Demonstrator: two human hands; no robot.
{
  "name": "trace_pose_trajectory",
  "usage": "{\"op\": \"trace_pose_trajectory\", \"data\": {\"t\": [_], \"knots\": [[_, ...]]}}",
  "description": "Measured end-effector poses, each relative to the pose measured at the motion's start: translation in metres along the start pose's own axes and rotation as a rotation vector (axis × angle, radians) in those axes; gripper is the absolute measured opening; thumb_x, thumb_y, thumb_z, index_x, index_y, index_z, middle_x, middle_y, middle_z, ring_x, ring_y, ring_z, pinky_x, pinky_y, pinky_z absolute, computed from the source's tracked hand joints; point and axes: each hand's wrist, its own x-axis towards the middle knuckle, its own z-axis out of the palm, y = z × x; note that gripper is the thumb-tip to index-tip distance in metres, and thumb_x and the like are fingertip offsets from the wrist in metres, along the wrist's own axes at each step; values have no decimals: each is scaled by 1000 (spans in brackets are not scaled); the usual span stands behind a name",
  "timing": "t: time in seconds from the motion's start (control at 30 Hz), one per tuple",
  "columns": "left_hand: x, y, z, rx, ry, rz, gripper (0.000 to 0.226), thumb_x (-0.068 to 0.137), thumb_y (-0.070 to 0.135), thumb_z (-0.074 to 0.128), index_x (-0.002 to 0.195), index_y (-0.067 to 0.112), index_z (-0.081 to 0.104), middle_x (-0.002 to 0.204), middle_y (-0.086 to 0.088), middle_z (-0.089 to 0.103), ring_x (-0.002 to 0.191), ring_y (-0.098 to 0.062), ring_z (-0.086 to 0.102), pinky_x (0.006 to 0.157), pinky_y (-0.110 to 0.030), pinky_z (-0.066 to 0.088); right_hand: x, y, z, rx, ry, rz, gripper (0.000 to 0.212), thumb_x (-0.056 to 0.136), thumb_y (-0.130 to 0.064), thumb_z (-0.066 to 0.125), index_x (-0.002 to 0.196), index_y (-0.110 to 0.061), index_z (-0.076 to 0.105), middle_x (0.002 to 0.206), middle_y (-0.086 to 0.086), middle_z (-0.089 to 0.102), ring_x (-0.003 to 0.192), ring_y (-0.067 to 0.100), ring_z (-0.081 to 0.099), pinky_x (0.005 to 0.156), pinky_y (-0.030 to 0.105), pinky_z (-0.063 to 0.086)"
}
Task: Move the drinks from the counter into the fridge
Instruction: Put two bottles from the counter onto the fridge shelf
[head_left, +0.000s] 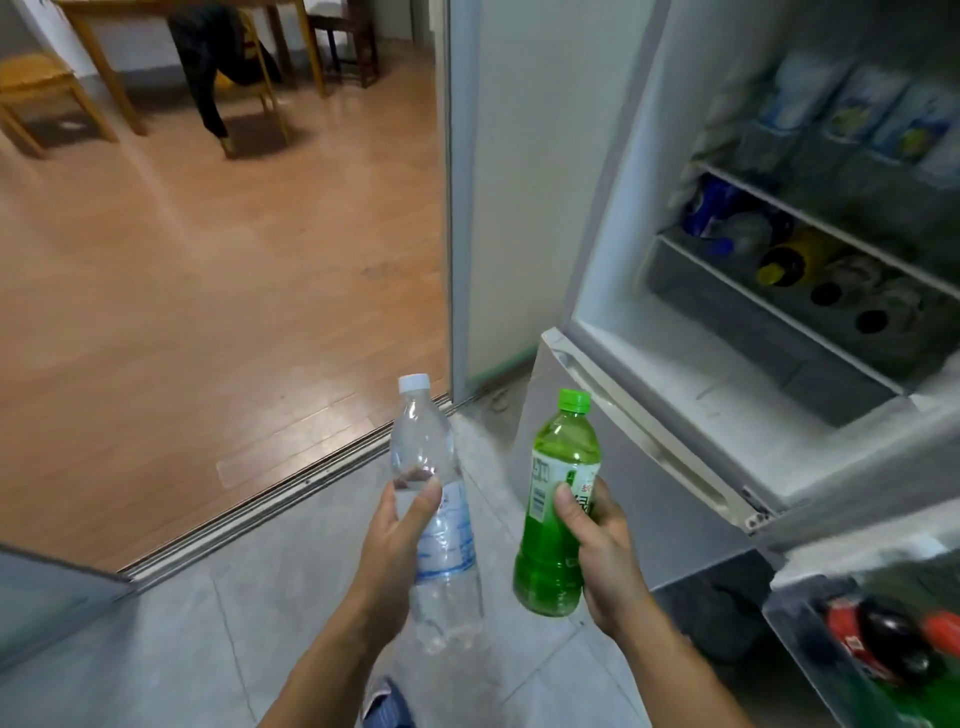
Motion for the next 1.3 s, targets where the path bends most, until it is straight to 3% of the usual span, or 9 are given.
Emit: {"op": "trace_pose_trajectory", "data": {"t": [0.13,0.23,0.33,0.5,0.77,0.93,1.1,1.2,1.3], "knots": [[40,27,-7,33,-88,-20,55,70,50,79,115,24,60,105,-14,73,87,-32,73,68,-42,59,16,-12,24,22,121,-37,25,80,-42,75,103,-32,73,104,2,76,94,18,74,69,23,58],[66,41,0,75,-145,-35,41,64,53,76,98,33,66,110,-8,72,98,-31,71,84,-51,58,27,-18,29,49,212,-54,40,73,-43,72,110,-26,69,106,1,76,97,19,73,75,28,58],[89,49,21,91,-226,-57,51,61,55,77,105,31,66,115,-11,70,106,-35,67,92,-58,52,35,-25,23,58,299,-75,46,73,-43,72,115,-25,66,107,-2,76,98,17,73,79,31,57],[121,53,77,160,-372,-86,67,58,58,78,116,27,65,108,-12,72,99,-35,69,88,-56,55,50,-38,-10,125,464,-120,47,72,-43,73,114,-24,67,106,3,76,98,23,73,85,40,57],[163,67,171,262,-561,-52,54,60,58,79,110,39,68,109,-2,74,97,-23,72,75,-42,60,95,-82,-77,160,699,-249,28,82,-33,73,109,-31,67,100,-11,76,92,6,71,74,23,53],[185,77,228,242,-607,-33,56,60,54,81,112,36,67,106,-7,74,91,-31,73,75,-51,59,119,-128,-117,94,836,-367,26,89,-31,70,112,-39,61,102,-21,72,92,-2,67,74,22,49],[205,84,279,229,-628,8,60,53,60,79,108,38,67,100,1,75,87,-20,74,63,-35,59,146,-194,-143,2,1033,-530,32,86,-37,71,105,-57,55,98,-35,65,88,-14,62,73,16,47],[218,90,304,256,-703,25,60,56,62,76,111,41,65,104,2,75,93,-21,73,70,-38,59,164,-231,-160,-33,1165,-693,36,85,-31,73,113,-45,55,99,-31,67,90,-13,62,73,5,47],[232,99,328,290,-758,80,53,59,60,74,108,42,64,103,5,74,93,-18,73,69,-34,59,187,-266,-183,-48,1249,-788,55,85,-25,72,135,-19,51,119,-7,65,101,-8,62,84,9,50]]}}
